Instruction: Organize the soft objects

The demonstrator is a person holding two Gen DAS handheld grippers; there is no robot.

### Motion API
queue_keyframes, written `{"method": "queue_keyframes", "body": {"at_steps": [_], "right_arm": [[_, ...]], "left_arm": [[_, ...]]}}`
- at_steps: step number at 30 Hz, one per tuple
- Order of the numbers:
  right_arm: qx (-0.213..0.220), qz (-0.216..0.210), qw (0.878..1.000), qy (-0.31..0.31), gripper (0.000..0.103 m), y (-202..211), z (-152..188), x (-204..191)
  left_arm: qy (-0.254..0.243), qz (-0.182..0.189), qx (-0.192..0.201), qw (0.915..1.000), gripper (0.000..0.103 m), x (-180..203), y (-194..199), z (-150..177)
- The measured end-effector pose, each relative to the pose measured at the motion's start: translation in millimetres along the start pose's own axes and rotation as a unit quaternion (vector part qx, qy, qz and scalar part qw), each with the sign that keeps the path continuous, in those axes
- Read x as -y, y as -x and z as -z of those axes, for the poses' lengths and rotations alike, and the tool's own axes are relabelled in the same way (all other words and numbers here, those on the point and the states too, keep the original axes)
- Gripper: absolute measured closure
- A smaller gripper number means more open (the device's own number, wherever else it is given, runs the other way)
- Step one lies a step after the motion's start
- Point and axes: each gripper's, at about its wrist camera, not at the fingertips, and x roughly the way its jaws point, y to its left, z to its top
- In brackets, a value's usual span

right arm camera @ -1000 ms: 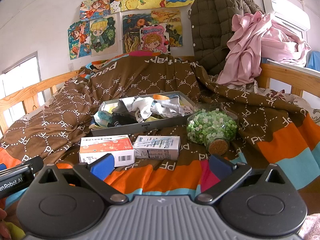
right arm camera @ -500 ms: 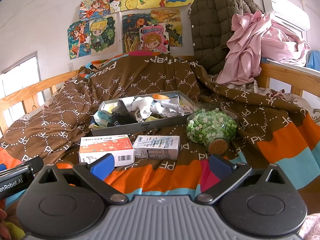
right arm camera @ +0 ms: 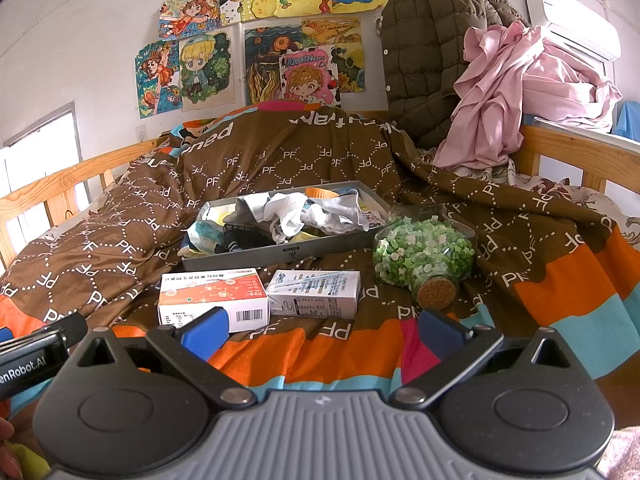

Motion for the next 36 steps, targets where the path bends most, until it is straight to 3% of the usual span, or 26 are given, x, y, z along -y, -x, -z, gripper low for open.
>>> {"method": "queue_keyframes", "body": {"at_steps": [36], "right_arm": [[-0.002,0.000,1.000,0.000,0.000,0.2,-1.0,-0.3]], "left_arm": [[0.022,0.020,-0.005,0.9996,0.001,-5.9,0.0,3.8]]}}
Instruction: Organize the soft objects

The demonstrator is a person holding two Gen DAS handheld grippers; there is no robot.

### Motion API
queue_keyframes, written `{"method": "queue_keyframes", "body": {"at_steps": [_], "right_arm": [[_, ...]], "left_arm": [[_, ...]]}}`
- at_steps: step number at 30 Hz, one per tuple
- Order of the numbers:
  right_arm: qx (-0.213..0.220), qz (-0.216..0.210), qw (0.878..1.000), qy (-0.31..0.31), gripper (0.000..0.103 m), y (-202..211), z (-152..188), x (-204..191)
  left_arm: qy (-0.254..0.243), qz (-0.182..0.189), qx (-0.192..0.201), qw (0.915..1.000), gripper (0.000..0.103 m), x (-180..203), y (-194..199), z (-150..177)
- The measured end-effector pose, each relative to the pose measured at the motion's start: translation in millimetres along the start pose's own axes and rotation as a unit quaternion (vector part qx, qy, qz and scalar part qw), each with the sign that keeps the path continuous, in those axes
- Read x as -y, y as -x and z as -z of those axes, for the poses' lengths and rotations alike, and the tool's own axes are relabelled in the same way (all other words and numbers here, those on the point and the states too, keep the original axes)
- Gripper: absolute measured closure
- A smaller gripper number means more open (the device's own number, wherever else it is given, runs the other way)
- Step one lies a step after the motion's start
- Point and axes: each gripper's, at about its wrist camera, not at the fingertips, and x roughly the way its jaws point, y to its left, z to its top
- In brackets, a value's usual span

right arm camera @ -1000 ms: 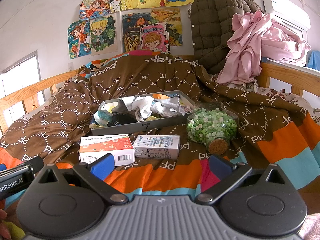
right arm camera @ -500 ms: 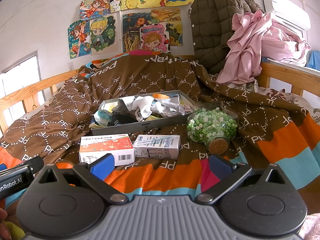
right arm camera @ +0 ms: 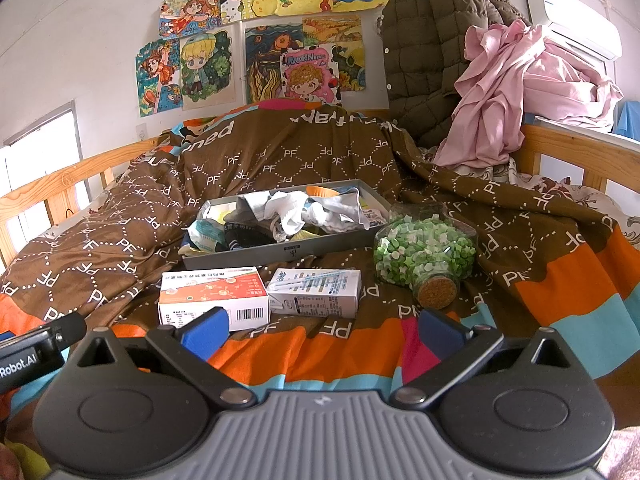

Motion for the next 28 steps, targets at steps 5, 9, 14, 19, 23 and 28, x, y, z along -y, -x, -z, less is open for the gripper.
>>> {"method": "queue_keyframes", "body": {"at_steps": [5,9,14,19,23,28], "right_arm": [[0.000,0.000,1.000,0.000,0.000,-0.4,0.0,0.0],[-0.001,0.000,1.000,0.000,0.000,-0.3,-0.1,-0.1],[-0.001,0.000,1.000,0.000,0.000,0.0,-0.6,-0.2],[-0.001,0.000,1.000,0.000,0.000,0.0,-1.0,-0.2],[-0.001,0.000,1.000,0.000,0.000,0.1,-1.2,-0.2],[-0.001,0.000,1.000,0.000,0.000,0.1,-1.4,-0.2]], "left_arm": [[0.000,0.000,0.001,1.0000,0.001,0.8,0.4,0.0],[0.000,0.005,-0.003,1.0000,0.001,2.0,0.8,-0.2],[-0.001,0.008,-0.004,1.0000,0.001,2.5,1.2,-0.6],[0.000,0.005,-0.006,1.0000,0.001,2.3,0.6,-0.4],[-0.002,0.009,-0.004,0.9999,0.001,1.2,1.3,-0.8],[-0.003,0.011,0.001,0.9999,0.001,1.6,2.9,-1.1]]}}
